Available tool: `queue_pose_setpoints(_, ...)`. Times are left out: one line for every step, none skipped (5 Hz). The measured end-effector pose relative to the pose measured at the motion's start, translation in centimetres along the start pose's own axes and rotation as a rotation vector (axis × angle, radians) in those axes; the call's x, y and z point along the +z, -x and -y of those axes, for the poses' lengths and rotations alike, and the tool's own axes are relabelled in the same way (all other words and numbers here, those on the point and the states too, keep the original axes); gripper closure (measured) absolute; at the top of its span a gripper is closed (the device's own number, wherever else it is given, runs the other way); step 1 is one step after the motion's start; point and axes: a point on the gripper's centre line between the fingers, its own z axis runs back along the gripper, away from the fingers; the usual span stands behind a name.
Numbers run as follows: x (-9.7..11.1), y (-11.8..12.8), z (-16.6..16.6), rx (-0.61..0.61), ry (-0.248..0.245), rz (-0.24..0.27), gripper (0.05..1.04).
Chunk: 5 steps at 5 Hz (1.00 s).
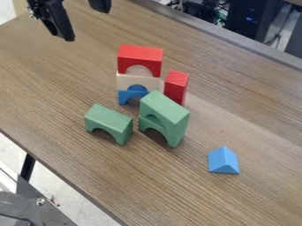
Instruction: Take the green arch off of the other green arch and put it on top of the red arch
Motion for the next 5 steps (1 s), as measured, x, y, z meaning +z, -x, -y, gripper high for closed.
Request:
queue_pose_setpoints(-0.5, 0.1, -0.4, 0.002, -0.021, -0.009, 0.084)
queue_pose_setpoints(-0.8, 1.5, 0.1, 0.008, -0.02, -0.031, 0.084)
queue_pose_setpoints(-1.2, 3.2, 0.7, -0.005, -0.025, -0.05, 0.084)
queue_pose_setpoints(-1.8, 5.1, 1.3, -0.027, -0.025, -0.063, 0.084)
queue_pose_setpoints(-3.2, 7.0, 1.5, -0.067, -0.051, -0.063, 0.084)
